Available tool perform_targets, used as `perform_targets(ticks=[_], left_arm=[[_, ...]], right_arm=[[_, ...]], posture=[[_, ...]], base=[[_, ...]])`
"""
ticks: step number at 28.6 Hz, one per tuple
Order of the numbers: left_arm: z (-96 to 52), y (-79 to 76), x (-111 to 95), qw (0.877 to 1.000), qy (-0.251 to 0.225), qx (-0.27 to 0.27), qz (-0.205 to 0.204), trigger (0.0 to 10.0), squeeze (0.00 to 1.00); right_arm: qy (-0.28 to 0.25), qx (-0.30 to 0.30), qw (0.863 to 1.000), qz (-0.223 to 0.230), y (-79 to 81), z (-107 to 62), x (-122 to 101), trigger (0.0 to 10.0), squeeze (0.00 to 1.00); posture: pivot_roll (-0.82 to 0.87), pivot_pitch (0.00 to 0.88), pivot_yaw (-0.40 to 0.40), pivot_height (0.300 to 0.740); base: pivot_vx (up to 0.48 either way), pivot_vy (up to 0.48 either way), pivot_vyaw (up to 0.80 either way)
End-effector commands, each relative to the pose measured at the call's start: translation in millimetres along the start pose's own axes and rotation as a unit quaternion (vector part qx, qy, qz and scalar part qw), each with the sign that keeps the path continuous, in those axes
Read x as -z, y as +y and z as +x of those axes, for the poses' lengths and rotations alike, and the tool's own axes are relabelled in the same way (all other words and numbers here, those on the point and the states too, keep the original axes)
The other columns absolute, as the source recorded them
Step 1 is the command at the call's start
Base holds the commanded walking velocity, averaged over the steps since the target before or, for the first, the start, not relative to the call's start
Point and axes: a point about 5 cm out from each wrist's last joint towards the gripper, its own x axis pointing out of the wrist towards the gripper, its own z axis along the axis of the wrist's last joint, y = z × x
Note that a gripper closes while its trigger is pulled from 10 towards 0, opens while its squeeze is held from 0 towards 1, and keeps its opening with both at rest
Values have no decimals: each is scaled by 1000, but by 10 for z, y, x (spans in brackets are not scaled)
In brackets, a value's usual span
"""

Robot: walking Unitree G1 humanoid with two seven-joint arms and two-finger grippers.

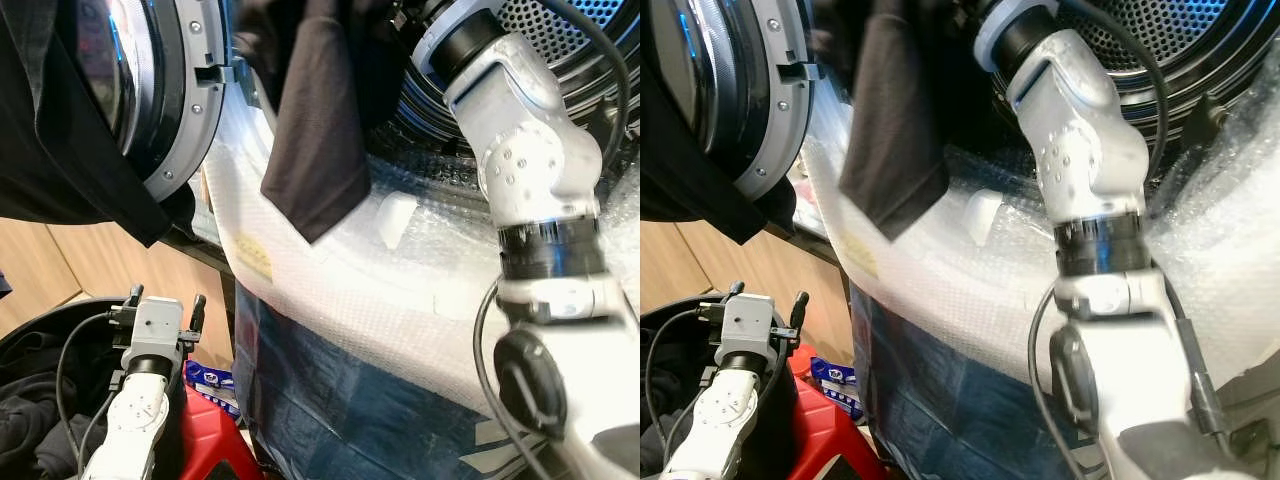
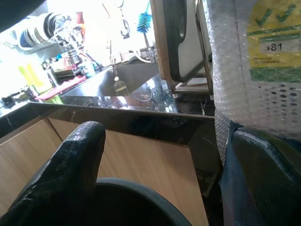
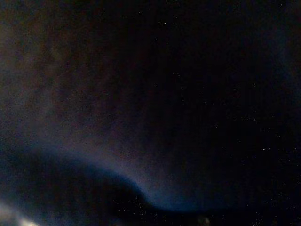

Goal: Clothes washing

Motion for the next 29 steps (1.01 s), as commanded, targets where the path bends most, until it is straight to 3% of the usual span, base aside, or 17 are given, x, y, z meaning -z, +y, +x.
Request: perform_targets(ticks=[1, 6, 8, 9, 10, 12, 16, 20, 21, 22, 23, 29], left_arm=[[20, -18, -18, 1000, -3, 3, -8, 10000, 0], [39, -59, -29, 1000, -5, 9, -11, 10000, 0], [46, -72, -29, 1000, -4, 17, -8, 10000, 0], [56, -60, -34, 1000, -6, 17, -5, 10000, 0], [56, -60, -34, 1000, -6, 17, -5, 10000, 0], [78, -12, -36, 1000, -5, 10, -8, 10000, 0], [69, -20, -27, 1000, -1, 6, -15, 10000, 0], [61, -41, -23, 1000, 1, 7, -16, 10000, 0], [58, -57, -27, 1000, 0, 11, -16, 10000, 0], [58, -63, -30, 1000, 0, 13, -16, 10000, 0], [60, -64, -29, 1000, 2, 16, -17, 10000, 0], [65, -79, -29, 999, 7, 25, -25, 10000, 0]], right_arm=[[-8, 25, 1000, -6, -29, 54, -95, 0, 0], [19, 83, 996, 3, -125, 151, -64, 0, 0], [25, 117, 993, -15, -185, 154, -68, 0, 0], [24, 162, 986, -35, -279, 137, -108, 0, 0], [24, 162, 986, -35, -279, 137, -108, 0, 0], [17, 238, 968, -83, -466, 68, -240, 0, 0], [37, 328, 938, -107, -692, -67, -207, 0, 0], [38, 360, 927, -104, -757, -116, -172, 0, 0], [47, 362, 924, -113, -757, -119, -130, 1529, 0], [52, 361, 924, -117, -752, -117, -108, 1529, 0], [65, 354, 925, -121, -728, -105, -50, 10000, 0], [107, 311, 934, -141, -628, -62, 162, 10000, 0]], posture=[[44, 0, -39, 740], [48, 0, -46, 740], [52, 0, -51, 740], [56, 0, -52, 740], [56, 0, -52, 740], [63, 0, -53, 740], [68, 0, -56, 740], [73, 0, -55, 740], [83, 0, -55, 740], [83, 0, -55, 740], [81, 0, -51, 740], [80, 0, -45, 740]], base=[[0, 0, 0], [0, 0, 0], [0, 0, 0], [0, 0, 0], [0, 0, 0], [0, 0, 0], [0, 0, 0], [0, 0, 0], [0, 0, 0], [0, 0, 0], [0, 0, 0], [0, 0, 0]])
